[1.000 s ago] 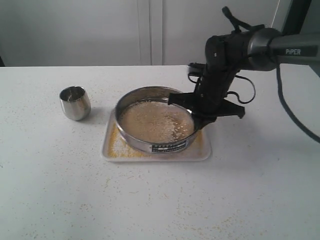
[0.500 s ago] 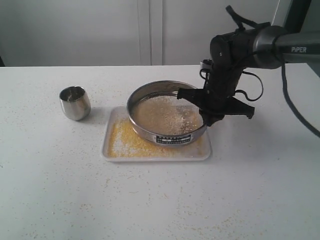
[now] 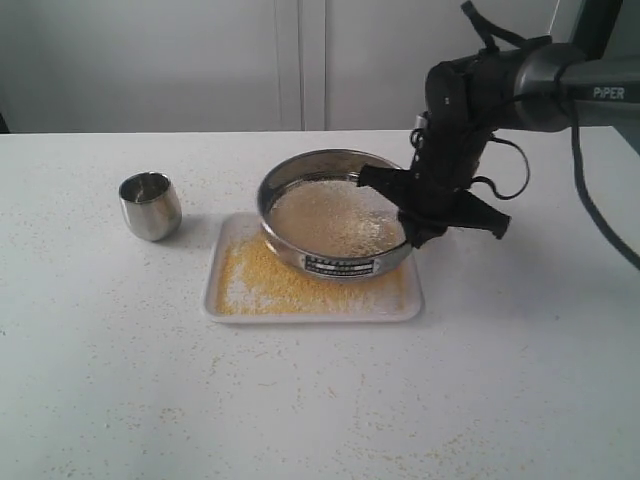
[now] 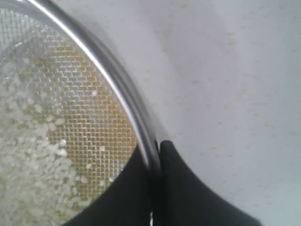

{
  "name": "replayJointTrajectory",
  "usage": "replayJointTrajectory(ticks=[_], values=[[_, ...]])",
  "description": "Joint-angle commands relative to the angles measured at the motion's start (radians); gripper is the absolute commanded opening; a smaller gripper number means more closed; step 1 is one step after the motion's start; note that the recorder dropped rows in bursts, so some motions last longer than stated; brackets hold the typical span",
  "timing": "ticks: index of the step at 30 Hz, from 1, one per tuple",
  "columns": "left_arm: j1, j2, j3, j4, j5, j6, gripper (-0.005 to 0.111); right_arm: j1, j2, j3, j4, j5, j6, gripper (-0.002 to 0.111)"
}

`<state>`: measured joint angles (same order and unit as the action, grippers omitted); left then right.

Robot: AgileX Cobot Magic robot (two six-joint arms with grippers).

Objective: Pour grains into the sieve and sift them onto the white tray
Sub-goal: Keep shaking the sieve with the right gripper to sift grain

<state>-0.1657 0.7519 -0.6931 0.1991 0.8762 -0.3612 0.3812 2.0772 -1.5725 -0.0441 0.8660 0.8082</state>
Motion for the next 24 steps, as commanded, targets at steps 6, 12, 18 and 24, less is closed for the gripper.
replayJointTrajectory(ticks=[6, 12, 18, 24], values=[[0.003, -0.007, 0.008, -0.005, 0.008, -0.001, 0.0, 0.006, -0.036, -0.009, -0.128, 0.051, 0.232, 0.0], [0.003, -0.007, 0.008, -0.005, 0.008, -0.001, 0.0, 0.087, -0.04, 0.004, -0.061, -0.103, 0.03, 0.0], [0.003, -0.007, 0.008, -0.005, 0.008, -0.001, 0.0, 0.042, -0.051, 0.006, -0.204, 0.049, 0.291, 0.0], [0.003, -0.007, 0.008, -0.005, 0.008, -0.001, 0.0, 0.123, -0.051, 0.024, -0.07, -0.127, 0.043, 0.0]])
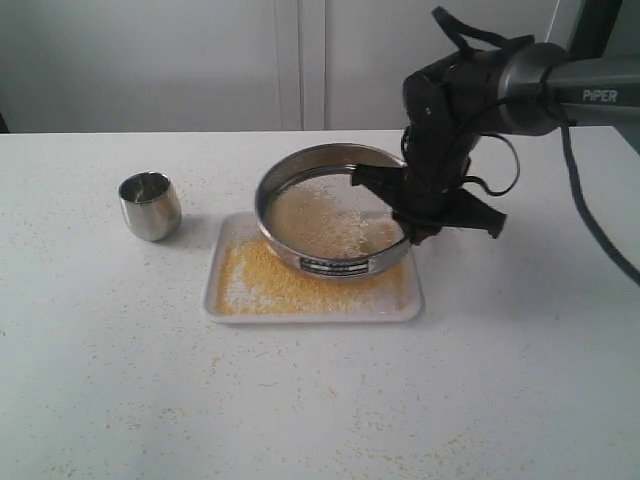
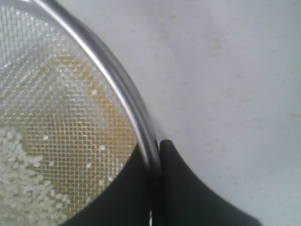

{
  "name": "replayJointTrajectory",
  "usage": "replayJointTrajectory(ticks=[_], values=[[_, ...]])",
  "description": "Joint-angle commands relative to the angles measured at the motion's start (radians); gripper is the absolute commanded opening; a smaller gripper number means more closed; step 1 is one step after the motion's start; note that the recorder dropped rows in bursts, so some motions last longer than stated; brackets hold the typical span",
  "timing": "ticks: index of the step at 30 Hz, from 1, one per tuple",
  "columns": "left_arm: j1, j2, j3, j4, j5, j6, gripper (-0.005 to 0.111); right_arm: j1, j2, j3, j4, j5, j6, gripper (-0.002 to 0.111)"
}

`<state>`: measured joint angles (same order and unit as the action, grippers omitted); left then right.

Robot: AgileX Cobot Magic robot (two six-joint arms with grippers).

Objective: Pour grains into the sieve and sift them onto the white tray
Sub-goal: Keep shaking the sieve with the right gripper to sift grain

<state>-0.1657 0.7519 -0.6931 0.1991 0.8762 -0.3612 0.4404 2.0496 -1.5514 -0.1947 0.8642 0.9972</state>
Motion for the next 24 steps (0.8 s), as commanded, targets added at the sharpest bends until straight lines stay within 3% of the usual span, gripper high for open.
replayJointTrajectory(ticks=[1, 5, 7, 8, 10, 12, 14, 18, 21, 24], values=[[0.003, -0.007, 0.008, -0.005, 0.008, -0.001, 0.0, 0.064, -0.028, 0.003, 0.048, -0.114, -0.144, 0.0], [0.003, -0.007, 0.008, -0.005, 0.008, -0.001, 0.0, -0.03, -0.034, 0.006, 0.006, 0.018, -0.002, 0.0], [0.003, -0.007, 0.008, -0.005, 0.008, -0.001, 0.0, -0.02, -0.028, 0.008, 0.181, -0.035, -0.147, 0.0], [0.003, -0.007, 0.008, -0.005, 0.008, -0.001, 0.0, 0.006, -0.024, 0.008, 0.324, -0.088, -0.31, 0.0], [0.003, -0.007, 0.008, -0.005, 0.008, -0.001, 0.0, 0.004, -0.028, 0.004, 0.309, -0.09, -0.42, 0.0], [0.003, -0.007, 0.008, -0.005, 0.008, -0.001, 0.0, -0.05, -0.034, 0.004, 0.161, 0.008, -0.303, 0.0], [0.003, -0.007, 0.008, -0.005, 0.008, -0.001, 0.0, -0.084, -0.033, 0.011, 0.145, 0.088, -0.142, 0.0], [0.003, -0.007, 0.008, -0.005, 0.008, -0.001, 0.0, -0.007, -0.034, 0.023, 0.283, -0.024, -0.425, 0.0], [0.003, -0.007, 0.008, -0.005, 0.008, -0.001, 0.0, -0.07, -0.034, 0.025, 0.159, 0.038, -0.241, 0.0], [0.003, -0.007, 0.008, -0.005, 0.008, -0.001, 0.0, -0.076, -0.034, 0.032, 0.226, 0.026, -0.201, 0.0]])
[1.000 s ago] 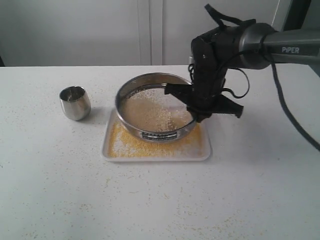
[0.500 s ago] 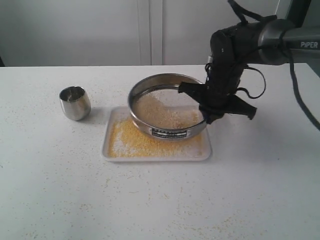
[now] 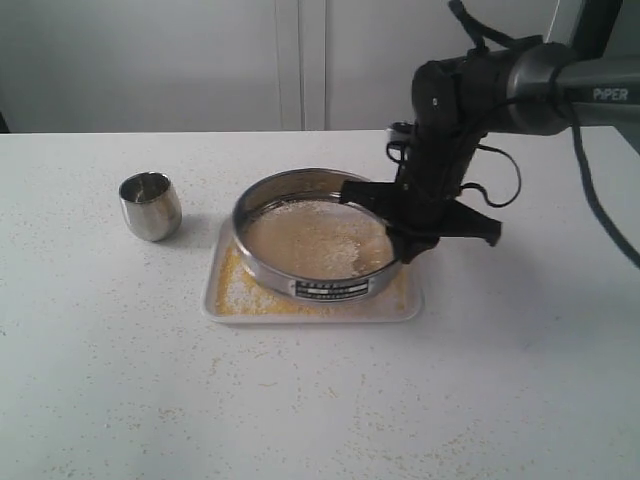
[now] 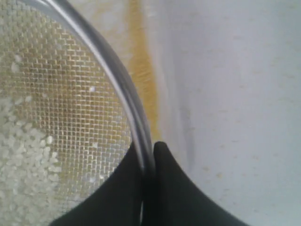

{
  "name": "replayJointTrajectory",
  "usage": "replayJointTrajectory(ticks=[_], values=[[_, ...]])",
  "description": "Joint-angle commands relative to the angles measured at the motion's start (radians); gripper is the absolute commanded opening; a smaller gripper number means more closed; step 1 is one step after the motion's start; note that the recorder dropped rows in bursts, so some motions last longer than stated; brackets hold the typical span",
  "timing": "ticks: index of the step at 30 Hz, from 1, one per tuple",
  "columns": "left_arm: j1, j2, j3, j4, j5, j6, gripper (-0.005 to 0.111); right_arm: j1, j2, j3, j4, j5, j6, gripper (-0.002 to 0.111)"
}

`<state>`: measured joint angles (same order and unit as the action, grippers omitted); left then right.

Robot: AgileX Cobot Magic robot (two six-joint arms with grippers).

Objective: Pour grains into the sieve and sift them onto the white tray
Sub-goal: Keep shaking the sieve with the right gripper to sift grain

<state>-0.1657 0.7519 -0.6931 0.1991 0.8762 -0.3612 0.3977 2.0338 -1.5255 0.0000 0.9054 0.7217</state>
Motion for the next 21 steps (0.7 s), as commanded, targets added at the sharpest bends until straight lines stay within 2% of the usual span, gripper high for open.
replayJointTrajectory(ticks=[1, 3, 6, 8, 12, 14, 16, 18, 21], values=[[0.003, -0.007, 0.008, -0.005, 0.008, -0.001, 0.0, -0.018, -0.019, 0.008, 0.078, -0.045, 0.037, 0.0], [0.003, -0.007, 0.008, -0.005, 0.008, -0.001, 0.0, 0.026, -0.017, 0.012, 0.179, -0.106, -0.095, 0.0], [0.003, -0.007, 0.008, -0.005, 0.008, -0.001, 0.0, 0.045, -0.019, 0.012, 0.14, -0.14, -0.219, 0.0], [0.003, -0.007, 0.008, -0.005, 0.008, -0.001, 0.0, 0.018, -0.019, 0.012, 0.064, -0.11, -0.18, 0.0], [0.003, -0.007, 0.008, -0.005, 0.008, -0.001, 0.0, -0.032, -0.019, 0.014, 0.0, -0.034, 0.095, 0.0], [0.003, -0.007, 0.008, -0.005, 0.008, -0.001, 0.0, -0.009, -0.019, 0.014, 0.04, -0.066, 0.058, 0.0], [0.003, -0.007, 0.008, -0.005, 0.008, -0.001, 0.0, 0.031, -0.019, 0.014, 0.086, -0.111, -0.062, 0.0], [0.003, -0.007, 0.008, -0.005, 0.008, -0.001, 0.0, 0.047, -0.019, 0.012, 0.053, -0.126, -0.161, 0.0], [0.003, -0.007, 0.008, -0.005, 0.008, -0.001, 0.0, 0.015, -0.019, 0.012, -0.068, -0.065, -0.026, 0.0]])
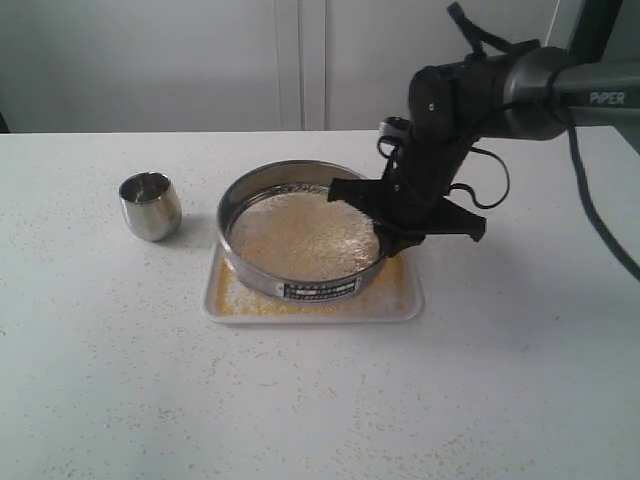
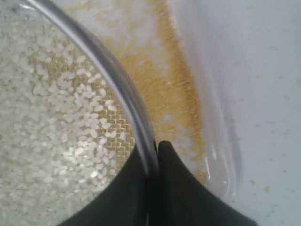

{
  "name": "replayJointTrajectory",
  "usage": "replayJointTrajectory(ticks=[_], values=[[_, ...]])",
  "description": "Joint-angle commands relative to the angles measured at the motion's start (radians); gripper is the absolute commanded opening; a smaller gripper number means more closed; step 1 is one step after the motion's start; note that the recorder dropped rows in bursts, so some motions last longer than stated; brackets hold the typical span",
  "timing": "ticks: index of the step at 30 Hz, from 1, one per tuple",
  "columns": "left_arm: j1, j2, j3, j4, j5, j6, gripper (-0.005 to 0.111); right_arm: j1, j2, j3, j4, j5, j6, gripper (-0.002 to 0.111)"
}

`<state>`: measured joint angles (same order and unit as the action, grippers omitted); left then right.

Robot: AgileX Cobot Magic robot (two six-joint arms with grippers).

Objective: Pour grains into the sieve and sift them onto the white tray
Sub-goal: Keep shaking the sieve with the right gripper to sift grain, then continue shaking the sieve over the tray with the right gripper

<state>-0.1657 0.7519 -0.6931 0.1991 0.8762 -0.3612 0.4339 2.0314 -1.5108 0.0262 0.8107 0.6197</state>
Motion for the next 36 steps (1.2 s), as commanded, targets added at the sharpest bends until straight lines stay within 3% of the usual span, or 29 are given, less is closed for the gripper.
replayJointTrajectory(ticks=[1, 4, 8, 11, 16, 22, 26, 28, 33, 36], values=[[0.003, -0.007, 0.008, -0.005, 0.008, -0.001, 0.0, -0.039, -0.017, -0.003, -0.126, 0.064, 0.17, 0.0], [0.003, -0.007, 0.008, -0.005, 0.008, -0.001, 0.0, -0.055, -0.017, 0.001, -0.069, 0.079, 0.291, 0.0], [0.003, -0.007, 0.008, -0.005, 0.008, -0.001, 0.0, 0.012, -0.017, 0.009, 0.116, -0.033, -0.022, 0.0], [0.003, -0.007, 0.008, -0.005, 0.008, -0.001, 0.0, 0.003, -0.019, 0.006, 0.044, -0.049, -0.051, 0.0], [0.003, -0.007, 0.008, -0.005, 0.008, -0.001, 0.0, -0.065, -0.021, 0.011, -0.049, 0.053, 0.283, 0.0], [0.003, -0.007, 0.008, -0.005, 0.008, -0.001, 0.0, 0.025, -0.017, 0.02, -0.014, -0.081, 0.043, 0.0], [0.003, -0.007, 0.008, -0.005, 0.008, -0.001, 0.0, -0.024, -0.023, 0.017, -0.178, -0.016, 0.244, 0.0], [0.003, -0.007, 0.008, -0.005, 0.008, -0.001, 0.0, -0.045, -0.023, 0.017, -0.167, 0.025, 0.365, 0.0], [0.003, -0.007, 0.008, -0.005, 0.008, -0.001, 0.0, 0.035, -0.021, 0.024, -0.089, -0.082, 0.2, 0.0], [0.003, -0.007, 0.008, -0.005, 0.008, -0.001, 0.0, 0.036, -0.029, 0.022, -0.189, -0.098, 0.203, 0.0]])
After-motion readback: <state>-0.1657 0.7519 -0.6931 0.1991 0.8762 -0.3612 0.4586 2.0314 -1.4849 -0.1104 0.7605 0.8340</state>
